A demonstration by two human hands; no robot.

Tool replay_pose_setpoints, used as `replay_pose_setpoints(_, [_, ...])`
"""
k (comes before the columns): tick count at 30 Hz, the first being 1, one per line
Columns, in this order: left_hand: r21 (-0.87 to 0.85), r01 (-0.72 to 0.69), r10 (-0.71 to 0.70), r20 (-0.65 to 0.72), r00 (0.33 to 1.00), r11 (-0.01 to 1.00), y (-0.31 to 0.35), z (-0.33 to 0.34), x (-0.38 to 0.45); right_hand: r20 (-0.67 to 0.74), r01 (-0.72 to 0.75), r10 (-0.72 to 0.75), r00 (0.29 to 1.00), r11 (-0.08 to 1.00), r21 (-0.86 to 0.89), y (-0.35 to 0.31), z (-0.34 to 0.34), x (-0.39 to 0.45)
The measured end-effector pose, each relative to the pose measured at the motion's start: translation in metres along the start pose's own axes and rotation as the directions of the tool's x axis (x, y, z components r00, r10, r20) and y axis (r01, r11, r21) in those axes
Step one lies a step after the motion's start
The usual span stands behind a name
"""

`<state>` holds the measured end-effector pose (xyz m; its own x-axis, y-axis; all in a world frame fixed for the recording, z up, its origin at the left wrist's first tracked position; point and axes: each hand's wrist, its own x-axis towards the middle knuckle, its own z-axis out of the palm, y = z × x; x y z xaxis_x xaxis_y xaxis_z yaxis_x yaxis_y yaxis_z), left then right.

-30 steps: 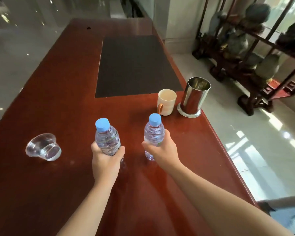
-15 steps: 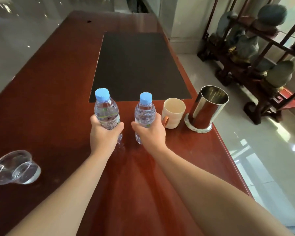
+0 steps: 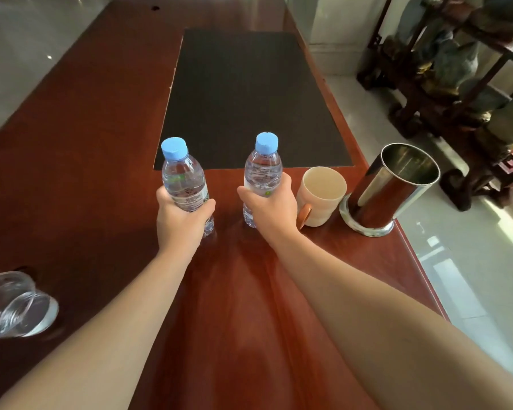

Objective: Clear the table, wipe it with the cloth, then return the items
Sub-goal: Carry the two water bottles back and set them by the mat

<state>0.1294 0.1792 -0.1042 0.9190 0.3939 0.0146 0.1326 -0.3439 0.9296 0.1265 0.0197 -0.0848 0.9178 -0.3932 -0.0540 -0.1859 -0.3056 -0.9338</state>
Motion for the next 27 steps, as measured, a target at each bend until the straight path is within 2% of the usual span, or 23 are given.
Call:
replay_pose_setpoints(7, [-0.036, 0.019, -0.020, -0.025, 0.999, 0.999, -0.005, 0.009, -0.005, 0.014, 0.041, -0.041, 0.999, 0.999, -0.012, 0.007, -0.002, 0.001])
replay_pose_setpoints(13, [-0.017, 0.005, -0.005, 0.006, 1.000, 1.000, -0.007, 0.005, -0.006, 0.055, 0.064, -0.063, 0.997, 0.998, -0.025, 0.003, -0.006, 0.001])
replay_pose_setpoints(18, [-0.029, -0.002, 0.004, 0.054, 0.999, 1.000, -0.002, -0.006, -0.010, 0.081, 0.017, -0.014, 0.997, 0.999, -0.033, 0.004, -0.008, 0.000])
replay_pose_setpoints(21, [-0.045, 0.018, -0.016, 0.048, 0.999, 0.999, 0.000, -0.017, -0.019, 0.068, -0.013, 0.015, 0.998, 0.999, -0.036, 0.005, -0.011, -0.008])
replay_pose_setpoints(27, [0.024, 0.063, -0.063, 0.010, 0.998, 0.998, -0.008, -0.043, -0.049, 0.010, 0.024, -0.024, 1.000, 0.998, -0.059, 0.000, -0.016, -0.043])
